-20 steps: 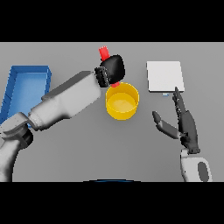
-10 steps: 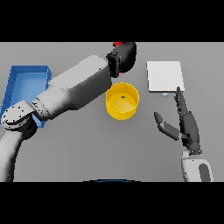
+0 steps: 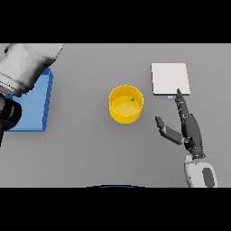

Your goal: Pick up the red beaker and tilt it to pour out 1 green nut into yellow bowl. Pick up the yellow bowl and place it on the metallic measuring scale.

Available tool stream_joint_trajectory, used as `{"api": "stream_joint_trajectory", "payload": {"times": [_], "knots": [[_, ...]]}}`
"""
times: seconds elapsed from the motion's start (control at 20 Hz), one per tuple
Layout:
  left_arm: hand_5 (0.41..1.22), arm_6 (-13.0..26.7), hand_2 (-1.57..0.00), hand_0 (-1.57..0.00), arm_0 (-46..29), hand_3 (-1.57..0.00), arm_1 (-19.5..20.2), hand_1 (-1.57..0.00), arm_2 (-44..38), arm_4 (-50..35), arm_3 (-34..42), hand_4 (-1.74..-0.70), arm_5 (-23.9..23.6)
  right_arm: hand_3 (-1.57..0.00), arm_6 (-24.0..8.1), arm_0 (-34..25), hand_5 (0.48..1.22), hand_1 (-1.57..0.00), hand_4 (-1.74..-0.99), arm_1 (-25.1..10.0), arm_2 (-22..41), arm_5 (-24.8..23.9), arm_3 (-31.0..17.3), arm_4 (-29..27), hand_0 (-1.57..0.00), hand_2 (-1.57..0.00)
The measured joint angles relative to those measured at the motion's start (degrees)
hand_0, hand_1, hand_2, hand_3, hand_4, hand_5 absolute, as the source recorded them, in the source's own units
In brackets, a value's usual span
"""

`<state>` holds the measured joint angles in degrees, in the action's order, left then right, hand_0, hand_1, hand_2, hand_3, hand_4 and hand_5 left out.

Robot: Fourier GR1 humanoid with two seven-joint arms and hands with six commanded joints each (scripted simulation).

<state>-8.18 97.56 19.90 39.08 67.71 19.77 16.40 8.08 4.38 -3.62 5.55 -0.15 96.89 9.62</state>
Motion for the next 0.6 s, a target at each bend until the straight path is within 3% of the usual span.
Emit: {"api": "stream_joint_trajectory", "payload": {"times": [0.1, 0.25, 0.4, 0.5, 0.6], "knots": [[1.221, 3.12, -1.57, -1.57, 0.24, -1.51, 3.5, -1.57, -9.21, -7.8, -3.99, -1.74, 0.57, 0.0, -0.48, -0.99, 0.578, 0.0, -1.114, -0.22, -0.49, 0.07, -1.11, -0.44, 0.0, 0.0], [1.221, 4.37, -1.57, -1.57, -2.49, -1.54, 8.7, -1.57, -20.38, -18.52, -8.41, -1.74, -0.43, 0.0, 0.57, -1.23, 0.595, 0.0, -1.118, -0.91, -0.42, 0.44, -1.46, -0.24, 0.0, 0.0], [1.221, 6.92, -1.57, -1.57, -7.47, -1.55, 12.5, -1.57, -28.32, -26.8, -10.78, -1.74, -4.65, 0.0, -0.76, -2.03, 0.614, 0.0, -1.132, -0.61, 0.47, -0.5, -1.63, 1.55, 0.0, 0.0], [1.221, 12.3, -1.57, -1.57, -12.27, -1.56, 13.06, -1.57, -30.71, -30.1, -11.86, -1.74, -8.56, 0.0, -0.2, -1.92, 0.626, 0.0, -1.138, -0.89, 0.63, 0.13, -1.38, 1.21, 0.0, 0.0], [1.221, 14.07, -1.57, -1.57, -17.01, -1.56, 13.56, -1.57, -33.31, -33.7, -10.87, -1.74, -13.51, 0.0, -0.62, -2.26, 0.632, 0.0, -1.134, -1.88, 0.18, 0.61, -1.44, 0.93, 0.0, 0.0]]}}
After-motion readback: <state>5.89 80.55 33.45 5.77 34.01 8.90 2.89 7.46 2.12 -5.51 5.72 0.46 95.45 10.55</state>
